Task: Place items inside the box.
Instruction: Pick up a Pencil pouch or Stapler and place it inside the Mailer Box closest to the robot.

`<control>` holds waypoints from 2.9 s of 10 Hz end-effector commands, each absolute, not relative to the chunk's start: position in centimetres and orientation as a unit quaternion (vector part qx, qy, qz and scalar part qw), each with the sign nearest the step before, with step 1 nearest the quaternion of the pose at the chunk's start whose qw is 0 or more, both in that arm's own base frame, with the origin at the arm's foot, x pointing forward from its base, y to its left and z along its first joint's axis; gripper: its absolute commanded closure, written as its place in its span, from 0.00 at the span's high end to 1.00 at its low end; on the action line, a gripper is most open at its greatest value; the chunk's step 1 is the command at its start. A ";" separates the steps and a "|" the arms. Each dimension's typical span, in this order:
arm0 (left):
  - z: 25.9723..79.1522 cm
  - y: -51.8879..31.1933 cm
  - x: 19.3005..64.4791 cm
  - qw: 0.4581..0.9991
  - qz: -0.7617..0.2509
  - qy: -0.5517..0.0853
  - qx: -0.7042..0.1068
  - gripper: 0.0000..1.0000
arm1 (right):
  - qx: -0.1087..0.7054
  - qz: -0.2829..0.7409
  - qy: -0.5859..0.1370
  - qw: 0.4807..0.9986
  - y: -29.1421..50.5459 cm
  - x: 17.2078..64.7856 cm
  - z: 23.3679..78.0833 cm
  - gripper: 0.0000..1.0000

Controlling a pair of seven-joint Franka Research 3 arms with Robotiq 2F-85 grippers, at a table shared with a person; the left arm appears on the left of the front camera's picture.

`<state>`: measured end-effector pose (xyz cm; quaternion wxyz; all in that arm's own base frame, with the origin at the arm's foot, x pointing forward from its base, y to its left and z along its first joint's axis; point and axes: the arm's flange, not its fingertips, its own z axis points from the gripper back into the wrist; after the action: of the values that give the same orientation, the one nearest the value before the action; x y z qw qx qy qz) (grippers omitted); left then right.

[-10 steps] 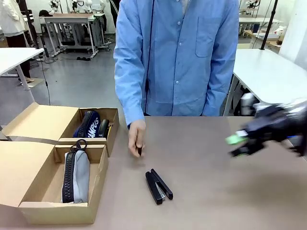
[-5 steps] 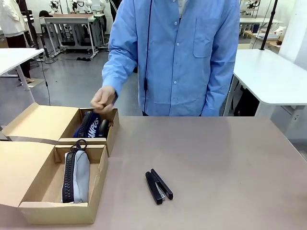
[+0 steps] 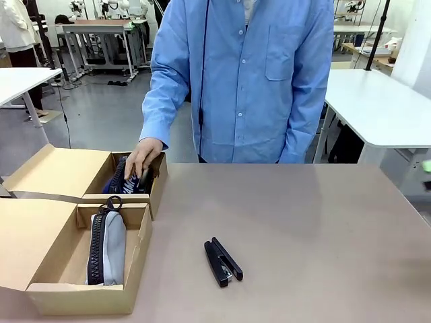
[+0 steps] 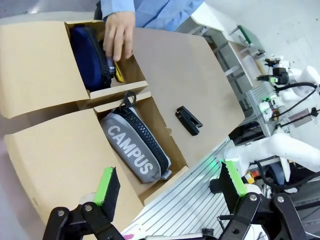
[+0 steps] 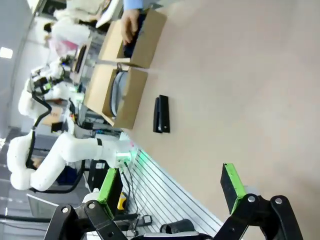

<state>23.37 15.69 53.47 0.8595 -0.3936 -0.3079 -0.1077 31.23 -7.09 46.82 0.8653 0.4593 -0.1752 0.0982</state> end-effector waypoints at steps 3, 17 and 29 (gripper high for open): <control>53.4 15.5 23.2 0.854 -0.115 -0.316 -0.397 1.00 | 0.385 0.243 -0.058 0.888 21.0 27.3 34.8 1.00; 53.4 15.5 23.2 0.854 -0.115 -0.316 -0.397 1.00 | 0.188 0.202 -0.002 0.961 34.1 29.6 35.6 1.00; 53.4 15.5 23.2 0.854 -0.115 -0.316 -0.397 1.00 | 0.047 0.234 -0.036 0.970 39.4 30.7 30.5 1.00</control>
<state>23.34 15.72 53.46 0.8600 -0.3928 -0.3079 -0.1062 30.16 38.09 30.56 0.9659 0.0597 -0.0244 0.2506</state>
